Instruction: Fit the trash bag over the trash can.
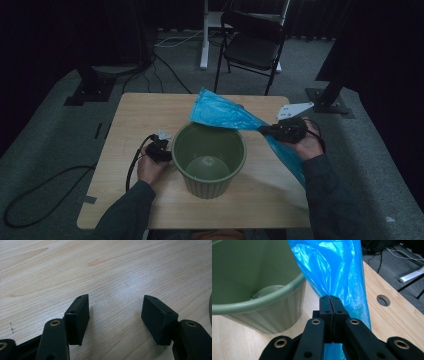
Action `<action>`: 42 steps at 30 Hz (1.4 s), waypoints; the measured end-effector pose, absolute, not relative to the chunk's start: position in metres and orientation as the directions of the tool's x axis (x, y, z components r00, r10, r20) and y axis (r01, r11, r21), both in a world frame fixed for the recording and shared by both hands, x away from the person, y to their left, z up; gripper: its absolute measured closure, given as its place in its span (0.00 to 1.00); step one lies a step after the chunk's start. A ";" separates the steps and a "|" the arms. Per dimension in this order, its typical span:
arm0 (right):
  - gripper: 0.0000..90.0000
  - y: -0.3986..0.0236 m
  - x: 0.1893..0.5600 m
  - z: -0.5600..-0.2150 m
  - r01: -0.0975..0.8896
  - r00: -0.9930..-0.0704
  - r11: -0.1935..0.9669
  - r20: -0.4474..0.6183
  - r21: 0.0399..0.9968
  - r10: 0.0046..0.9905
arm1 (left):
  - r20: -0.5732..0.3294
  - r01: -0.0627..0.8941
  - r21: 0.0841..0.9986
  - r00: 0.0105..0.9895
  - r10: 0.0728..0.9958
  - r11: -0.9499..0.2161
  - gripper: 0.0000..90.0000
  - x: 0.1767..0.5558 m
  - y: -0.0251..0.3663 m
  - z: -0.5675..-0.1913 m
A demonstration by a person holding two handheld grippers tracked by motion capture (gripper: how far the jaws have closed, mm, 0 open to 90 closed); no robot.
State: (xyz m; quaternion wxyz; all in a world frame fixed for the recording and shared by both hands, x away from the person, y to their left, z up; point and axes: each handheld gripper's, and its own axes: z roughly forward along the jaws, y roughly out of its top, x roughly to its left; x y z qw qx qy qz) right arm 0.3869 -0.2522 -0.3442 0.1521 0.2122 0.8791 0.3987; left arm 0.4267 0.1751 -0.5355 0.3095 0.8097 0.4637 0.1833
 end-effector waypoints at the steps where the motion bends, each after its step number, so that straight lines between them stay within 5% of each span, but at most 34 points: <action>1: 1.00 -0.252 0.384 -0.343 0.248 -0.868 0.596 -0.099 0.764 0.487 | 0.010 0.637 0.671 0.503 0.864 -0.379 0.44 0.427 0.175 -0.535; 16: 1.00 -0.246 0.366 -0.340 0.185 -0.912 0.646 -0.116 0.740 0.394 | 0.009 0.636 0.673 0.503 0.864 -0.378 0.43 0.427 0.175 -0.536; 24: 1.00 -0.245 0.363 -0.344 0.173 -0.926 0.663 -0.109 0.728 0.361 | 0.010 0.647 0.645 0.525 0.851 -0.407 0.59 0.425 0.172 -0.530; 31: 1.00 -0.244 0.363 -0.346 0.168 -0.932 0.666 -0.104 0.726 0.348 | -0.075 0.638 0.695 0.524 0.848 -0.332 0.60 0.423 0.181 -0.511; 42: 0.99 -0.242 0.362 -0.346 0.157 -0.940 0.676 -0.102 0.720 0.327 | -0.063 0.533 0.785 0.577 0.815 -0.317 0.60 0.412 0.186 -0.474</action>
